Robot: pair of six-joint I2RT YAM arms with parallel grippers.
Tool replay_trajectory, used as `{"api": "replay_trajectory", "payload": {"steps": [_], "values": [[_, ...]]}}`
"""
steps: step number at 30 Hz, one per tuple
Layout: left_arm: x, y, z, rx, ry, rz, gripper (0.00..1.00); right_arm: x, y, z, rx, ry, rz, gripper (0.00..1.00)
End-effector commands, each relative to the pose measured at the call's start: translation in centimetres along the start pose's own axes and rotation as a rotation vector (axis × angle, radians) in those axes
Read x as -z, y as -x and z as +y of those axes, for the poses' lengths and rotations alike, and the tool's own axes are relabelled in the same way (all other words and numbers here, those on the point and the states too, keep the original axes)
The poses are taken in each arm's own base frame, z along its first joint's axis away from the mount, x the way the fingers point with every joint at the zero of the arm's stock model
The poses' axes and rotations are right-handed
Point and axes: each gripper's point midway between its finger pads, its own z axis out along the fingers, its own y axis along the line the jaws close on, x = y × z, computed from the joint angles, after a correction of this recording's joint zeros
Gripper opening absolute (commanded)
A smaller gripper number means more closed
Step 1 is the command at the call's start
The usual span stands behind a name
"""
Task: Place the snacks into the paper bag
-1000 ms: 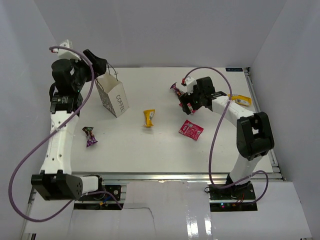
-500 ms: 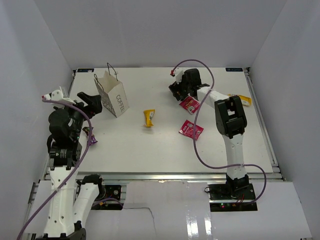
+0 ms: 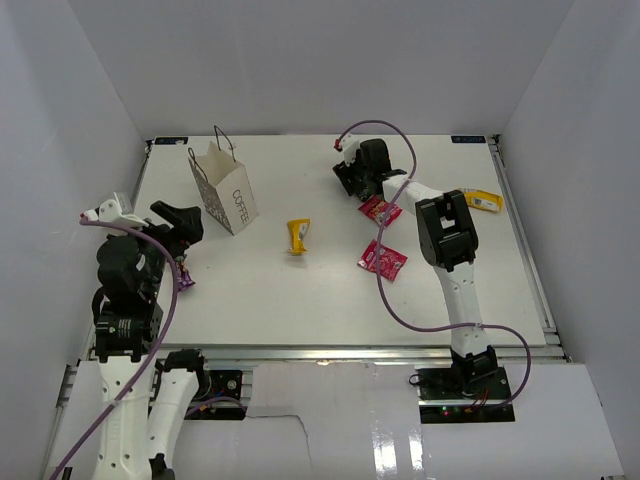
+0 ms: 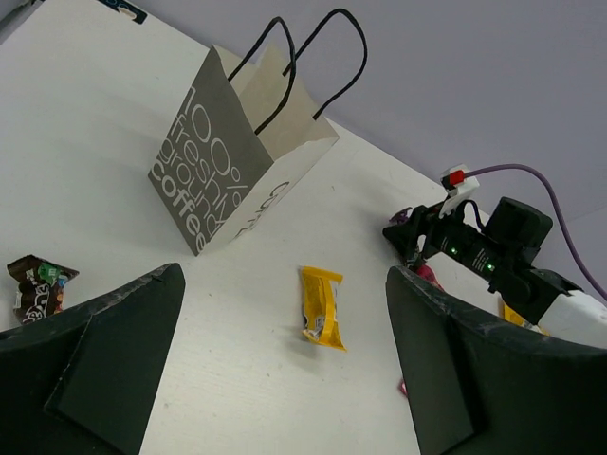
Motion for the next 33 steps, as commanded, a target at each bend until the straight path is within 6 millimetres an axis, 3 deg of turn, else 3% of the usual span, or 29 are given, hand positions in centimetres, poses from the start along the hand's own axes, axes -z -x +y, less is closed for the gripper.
{"api": "replay_trajectory", "payload": {"steps": [1, 5, 10, 11, 13, 14, 16, 22, 28, 33], "values": [[0.2, -0.7, 0.3, 0.024, 0.013, 0.025, 0.98, -0.8, 0.9, 0.6, -0.011, 0.044, -0.036, 0.66], [0.6, -1.1, 0.5, 0.04, 0.022, 0.032, 0.98, -0.2, 2.0, 1.6, -0.025, 0.12, -0.061, 0.47], [0.8, -1.7, 0.9, 0.048, 0.028, 0.041, 0.98, 1.6, 3.6, 2.0, -0.076, 0.217, -0.112, 0.37], [0.7, -2.2, 1.1, 0.05, 0.032, 0.051, 0.98, 2.7, 4.9, 2.5, -0.094, 0.275, -0.149, 0.35], [0.9, -2.7, 1.3, 0.061, 0.032, 0.057, 0.98, 4.0, 5.1, 2.5, -0.112, 0.333, -0.172, 0.33], [0.8, -3.3, 1.6, 0.065, 0.038, 0.068, 0.98, 5.3, 6.3, 3.2, -0.108, 0.403, -0.215, 0.32], [0.9, -3.5, 1.7, 0.075, 0.035, 0.068, 0.98, 6.7, 6.6, 3.4, -0.111, 0.477, -0.246, 0.3], [0.8, -4.6, 2.3, 0.068, 0.044, 0.086, 0.98, 12.0, 10.0, 5.6, -0.049, 0.678, -0.381, 0.27], [0.5, -6.6, 3.2, 0.079, 0.057, 0.121, 0.98, 17.6, 15.5, 8.5, 0.026, 0.808, -0.496, 0.27], [0.0, -7.5, 3.7, 0.079, 0.062, 0.135, 0.98, 21.0, 21.3, 13.8, 0.109, 0.892, -0.577, 0.28]]}}
